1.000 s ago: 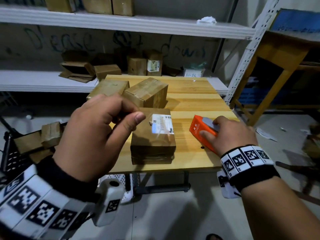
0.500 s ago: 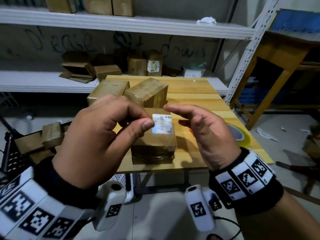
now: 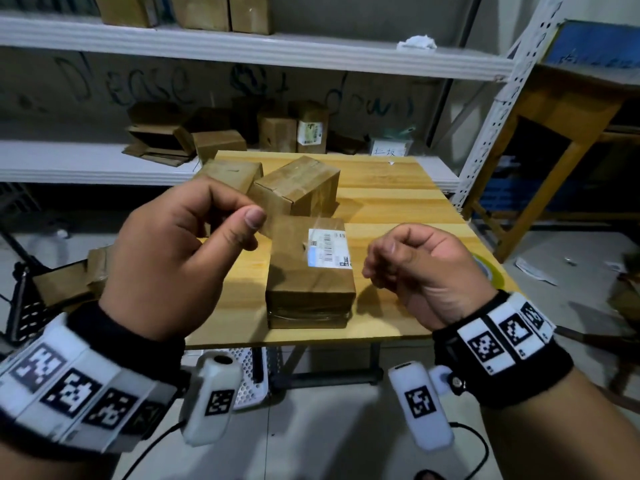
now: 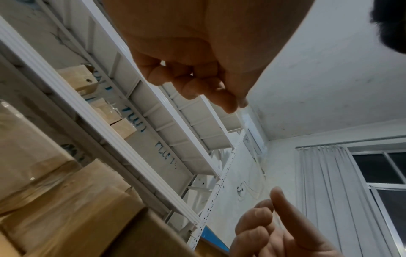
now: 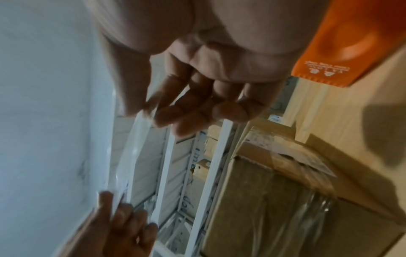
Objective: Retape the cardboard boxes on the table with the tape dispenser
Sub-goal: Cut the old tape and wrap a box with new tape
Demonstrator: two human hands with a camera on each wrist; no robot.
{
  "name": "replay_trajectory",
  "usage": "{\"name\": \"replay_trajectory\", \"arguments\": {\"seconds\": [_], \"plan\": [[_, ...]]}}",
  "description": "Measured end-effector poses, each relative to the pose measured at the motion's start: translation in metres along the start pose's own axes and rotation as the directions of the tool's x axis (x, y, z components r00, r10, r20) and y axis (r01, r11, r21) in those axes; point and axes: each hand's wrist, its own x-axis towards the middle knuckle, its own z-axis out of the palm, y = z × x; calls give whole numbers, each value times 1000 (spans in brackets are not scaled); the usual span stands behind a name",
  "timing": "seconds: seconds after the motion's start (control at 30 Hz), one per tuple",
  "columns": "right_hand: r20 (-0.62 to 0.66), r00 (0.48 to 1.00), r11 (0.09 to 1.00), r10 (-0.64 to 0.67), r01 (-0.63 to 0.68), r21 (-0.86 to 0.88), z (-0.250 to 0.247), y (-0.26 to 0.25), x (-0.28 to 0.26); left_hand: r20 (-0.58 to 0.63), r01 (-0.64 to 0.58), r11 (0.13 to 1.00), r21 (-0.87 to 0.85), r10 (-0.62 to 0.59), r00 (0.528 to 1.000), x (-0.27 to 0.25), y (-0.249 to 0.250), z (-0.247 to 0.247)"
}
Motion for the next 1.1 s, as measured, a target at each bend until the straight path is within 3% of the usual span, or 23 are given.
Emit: {"name": "replay_trajectory", "arguments": {"seconds": [0.1, 0.23, 0.4, 0.73, 1.1], "plan": [[-110, 993, 998, 44, -38, 51, 4, 1, 4, 15, 83, 996, -19, -83, 996, 2, -9, 5], [-248, 964, 995, 93, -101, -19, 7, 8, 14, 3, 204, 979, -17, -204, 979, 0, -21, 15], [-381, 915, 982, 131, -172, -76, 2, 17, 29, 66, 442, 887, -132, -437, 897, 4, -25, 28], [-428, 892, 929, 144, -271, -253, -3, 25, 50, 101, 518, 850, -95, -509, 855, 19, -49, 36], [-419, 888, 912, 192, -319, -257, -7, 40, 58, 117, 579, 810, -94, -569, 814, 20, -62, 42]]}}
